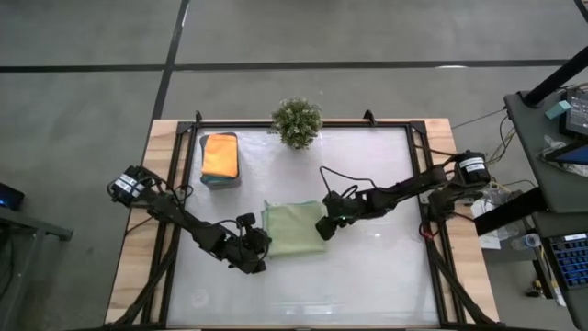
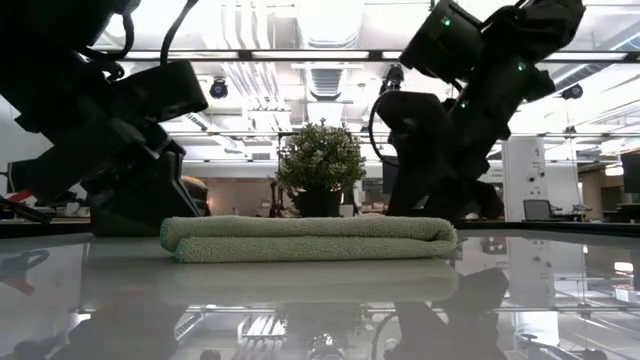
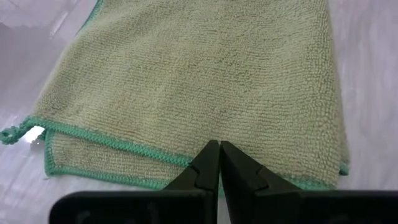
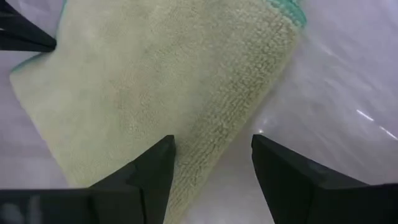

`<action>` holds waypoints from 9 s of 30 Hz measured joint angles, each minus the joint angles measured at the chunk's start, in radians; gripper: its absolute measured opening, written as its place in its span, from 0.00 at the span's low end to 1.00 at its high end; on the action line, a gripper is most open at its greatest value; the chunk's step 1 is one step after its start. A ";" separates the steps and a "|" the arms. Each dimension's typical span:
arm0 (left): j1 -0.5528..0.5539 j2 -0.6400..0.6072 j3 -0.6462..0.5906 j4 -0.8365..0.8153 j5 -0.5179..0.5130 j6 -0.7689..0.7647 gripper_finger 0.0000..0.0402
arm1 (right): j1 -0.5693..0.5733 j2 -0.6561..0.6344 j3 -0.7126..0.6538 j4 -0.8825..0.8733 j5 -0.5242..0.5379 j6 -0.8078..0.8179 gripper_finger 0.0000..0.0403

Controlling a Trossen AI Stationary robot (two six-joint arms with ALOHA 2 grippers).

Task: Fold microfiber towels
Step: Fold the green microfiber cloth, then put the green microfiber cloth into the black bin

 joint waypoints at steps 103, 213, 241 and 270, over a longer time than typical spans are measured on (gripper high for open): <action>0.061 -0.162 -0.011 0.132 0.103 0.314 0.00 | 0.096 0.406 0.945 -0.638 0.018 -0.459 0.51; 0.228 -0.159 -0.020 0.359 0.039 0.499 0.00 | 0.132 0.129 -0.009 0.546 0.057 -0.762 0.03; 0.195 0.037 -0.029 0.366 0.228 0.310 0.00 | -0.062 0.024 -0.007 0.151 -0.042 -0.133 0.72; 0.195 0.070 -0.029 0.366 0.227 0.285 0.00 | -0.084 0.203 0.042 0.511 -0.142 -0.175 0.19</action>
